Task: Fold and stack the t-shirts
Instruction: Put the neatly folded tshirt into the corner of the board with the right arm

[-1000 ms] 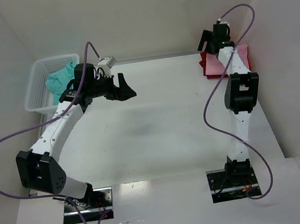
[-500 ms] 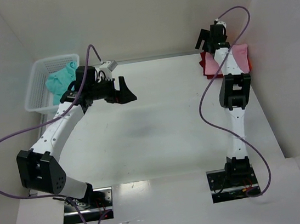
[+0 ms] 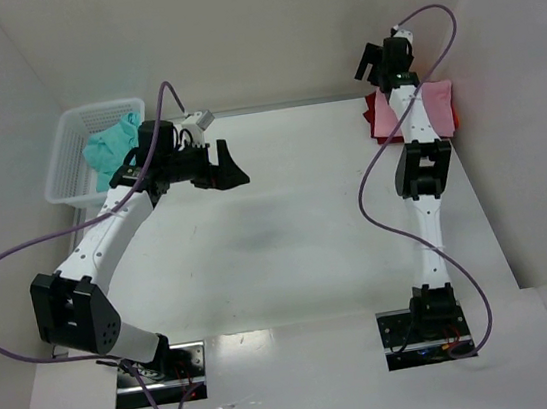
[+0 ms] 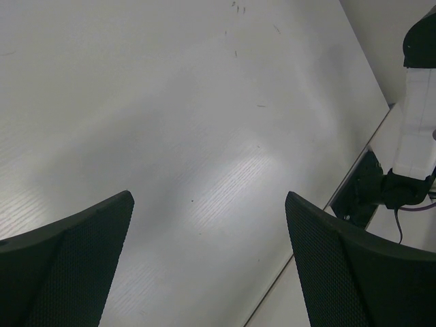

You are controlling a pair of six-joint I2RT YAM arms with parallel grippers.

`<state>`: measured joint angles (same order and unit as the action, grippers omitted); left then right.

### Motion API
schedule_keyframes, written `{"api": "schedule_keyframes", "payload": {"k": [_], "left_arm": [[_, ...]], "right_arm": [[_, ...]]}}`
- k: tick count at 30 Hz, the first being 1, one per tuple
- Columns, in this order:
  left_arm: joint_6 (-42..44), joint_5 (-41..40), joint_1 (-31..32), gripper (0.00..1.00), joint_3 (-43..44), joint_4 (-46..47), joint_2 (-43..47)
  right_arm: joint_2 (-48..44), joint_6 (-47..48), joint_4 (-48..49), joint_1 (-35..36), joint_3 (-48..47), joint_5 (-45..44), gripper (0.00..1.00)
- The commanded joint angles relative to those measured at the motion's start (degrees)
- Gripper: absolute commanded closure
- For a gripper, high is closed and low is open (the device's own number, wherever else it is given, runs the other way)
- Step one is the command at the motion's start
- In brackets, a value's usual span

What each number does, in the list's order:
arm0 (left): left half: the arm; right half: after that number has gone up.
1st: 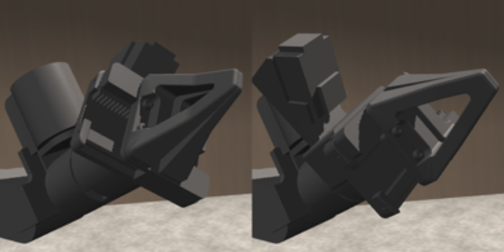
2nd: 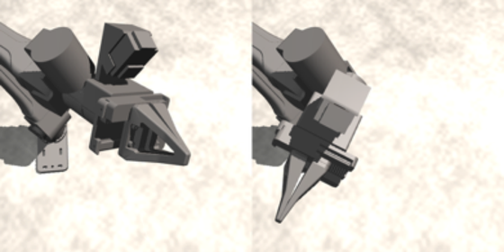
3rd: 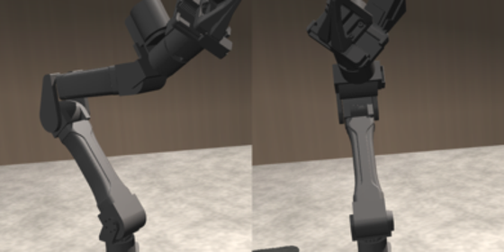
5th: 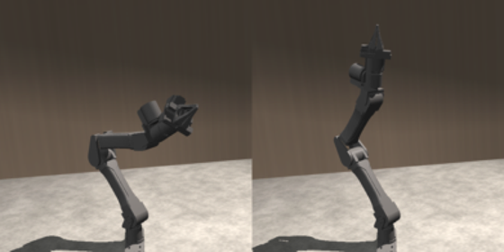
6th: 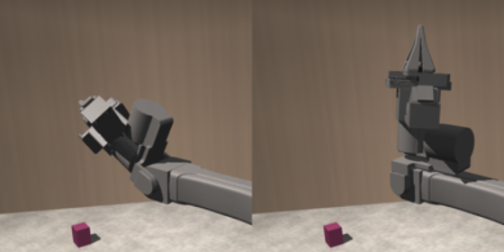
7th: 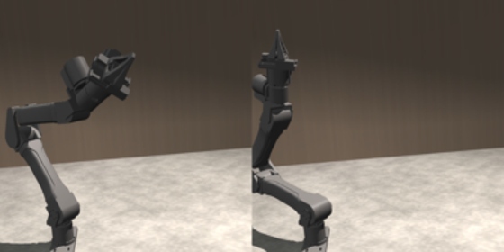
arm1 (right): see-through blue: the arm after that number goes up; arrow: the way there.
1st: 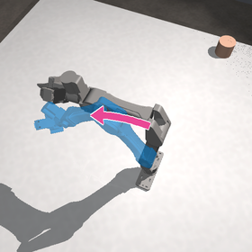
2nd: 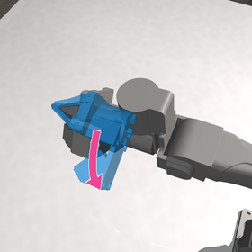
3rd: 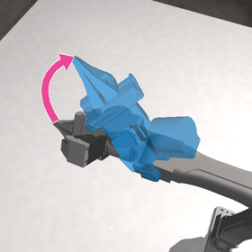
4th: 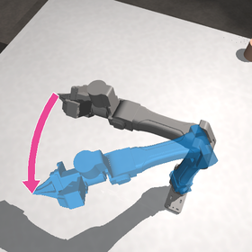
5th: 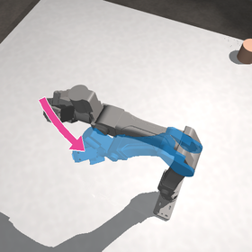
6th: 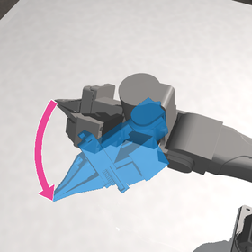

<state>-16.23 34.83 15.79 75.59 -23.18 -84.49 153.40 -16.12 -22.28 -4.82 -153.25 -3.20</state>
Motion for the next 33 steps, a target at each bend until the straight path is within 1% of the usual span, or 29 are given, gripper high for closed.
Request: {"api": "schedule_keyframes", "payload": {"k": [1,3,5,10,12,17,20,21,22,24,25,26,27,28,29,30,31,32,33], "left_arm": [[1.4,0.9,-0.4,0.0,0.5,0.6,-0.4],[0.8,0.9,-0.4,0.0,0.0,0.6,-0.4],[0.8,0.9,-0.4,0.0,0.0,0.6,-0.4],[0.8,0.9,-0.4,0.0,0.0,1.1,0.1],[0.8,0.9,-0.4,0.0,0.0,1.1,0.6],[0.3,1.6,-0.4,0.0,0.0,3.0,2.1],[-0.3,1.6,-0.4,0.0,-0.5,4.5,3.5],[-0.3,0.8,-0.4,0.0,-0.5,5.1,4.1],[-1.1,-1.3,-0.4,0.0,-1.1,5.6,4.6],[-2.0,-5.4,-0.4,0.0,-1.1,5.6,6.5],[-2.7,-8.3,-0.4,0.0,-1.1,5.6,7.2],[-4.8,-16.1,-0.4,0.0,-1.1,4.7,8.9],[-5.5,-20.1,-0.4,0.0,-1.1,4.7,9.9],[-5.5,-23.2,-0.4,0.0,-1.7,4.7,11.0],[-5.5,-27.8,-0.4,0.0,-2.4,5.6,13.0],[-5.5,-30.0,-0.4,0.0,-3.0,6.2,13.9],[-5.5,-32.3,-0.4,0.0,-3.5,6.2,14.5],[-4.9,-35.9,-0.4,0.0,-3.5,6.2,15.0],[-4.0,-37.7,-0.4,0.0,-3.5,6.2,15.8]], "right_arm": [[2.3,-1.5,-2.6,-0.2,1.1,0.4,0.0],[2.9,-1.5,-1.3,0.3,1.6,2.9,0.0],[3.4,-1.5,-1.3,0.3,0.6,3.5,0.0],[3.4,-0.8,-2.5,0.3,-5.9,3.5,0.0],[1.5,-0.8,-3.2,0.3,-7.3,3.5,0.0],[-8.4,1.8,-4.3,0.3,-7.9,2.5,0.0],[-14.6,4.0,-5.5,0.3,-3.4,-0.6,0.0],[-16.4,4.6,-5.5,0.3,-1.3,-3.4,0.0],[-18.1,5.4,-5.5,0.3,4.5,-5.0,0.0],[-23.4,5.9,-5.0,0.3,11.2,-8.2,0.0],[-25.3,5.9,-5.0,0.3,18.3,-8.2,0.0],[-29.8,5.9,-4.2,0.3,22.1,-8.2,0.0],[-32.6,5.2,-3.3,0.3,26.4,-8.2,0.0],[-35.9,4.4,-1.9,0.3,36.2,-7.4,0.0],[-39.3,3.8,-0.1,0.3,41.5,-6.5,0.0],[-47.1,3.8,5.1,0.3,47.1,-5.5,0.0],[-51.0,3.0,7.7,0.3,57.4,-3.7,0.0],[-54.7,2.3,9.4,0.3,61.7,-2.3,0.0],[-61.4,2.3,11.6,0.3,65.2,-0.9,0.0]]}}
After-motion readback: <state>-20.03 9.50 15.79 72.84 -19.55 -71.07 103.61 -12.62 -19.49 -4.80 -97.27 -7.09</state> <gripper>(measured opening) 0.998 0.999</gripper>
